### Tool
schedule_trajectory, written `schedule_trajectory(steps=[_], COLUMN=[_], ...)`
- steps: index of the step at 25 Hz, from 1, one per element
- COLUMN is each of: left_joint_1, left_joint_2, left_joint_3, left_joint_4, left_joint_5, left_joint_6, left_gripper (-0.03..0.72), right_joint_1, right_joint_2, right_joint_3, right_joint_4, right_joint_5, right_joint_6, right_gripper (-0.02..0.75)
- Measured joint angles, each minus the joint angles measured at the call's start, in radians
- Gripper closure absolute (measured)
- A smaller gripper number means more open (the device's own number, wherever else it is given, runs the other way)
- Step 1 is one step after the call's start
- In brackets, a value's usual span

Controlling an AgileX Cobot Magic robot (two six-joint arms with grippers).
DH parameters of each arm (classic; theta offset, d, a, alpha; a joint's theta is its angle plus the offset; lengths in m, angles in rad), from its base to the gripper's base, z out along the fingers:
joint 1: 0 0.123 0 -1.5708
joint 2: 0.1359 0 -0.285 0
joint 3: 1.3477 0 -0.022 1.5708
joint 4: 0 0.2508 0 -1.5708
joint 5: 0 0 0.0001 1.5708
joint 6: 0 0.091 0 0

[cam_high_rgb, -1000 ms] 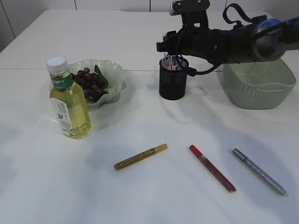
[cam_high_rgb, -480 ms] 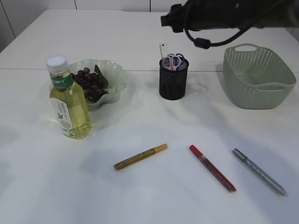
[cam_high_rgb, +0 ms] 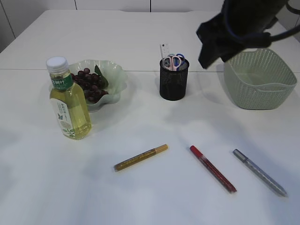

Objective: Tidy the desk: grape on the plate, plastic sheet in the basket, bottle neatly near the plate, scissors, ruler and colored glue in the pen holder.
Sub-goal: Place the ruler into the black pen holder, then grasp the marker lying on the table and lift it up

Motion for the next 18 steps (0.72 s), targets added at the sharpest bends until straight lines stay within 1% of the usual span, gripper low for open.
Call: schedule_trajectory(steps=[1,2,4,12,16,18], left_joint_1=[0.0,0.0,0.0,0.0,0.0,0.0], left_joint_2=[0.0,0.0,0.0,0.0,0.0,0.0], left_joint_3=[0.0,0.0,0.0,0.0,0.0,0.0], left_joint_4=[-0.001,-0.002,-0.007,-0.017,-0.017,-0.019], left_joint_5=[0.001,0.002,0.012,0.025,0.028,0.028], left_joint_6=[0.0,0.0,0.0,-0.002,-0.002,-0.002], left_gripper=[0.253,0.254,0.254,0.254,0.254,0.253], right_joint_1=[0.0,0.0,0.0,0.0,0.0,0.0], right_joint_2=[-0.007,-0.007,-0.007,-0.01,-0.048,-0.077], right_joint_3=[0.0,0.0,0.0,0.005,0.101,0.172], right_joint_4=[-0.018,-0.038,-0.075,-0.114,-0.131,-0.158], right_joint_5=[0.072,0.113,0.139,0.15,0.15,0.15], right_joint_6=[0.0,0.0,0.0,0.033,0.047,0.047], right_gripper=[0.314,0.314,0.314,0.314,0.315,0.315])
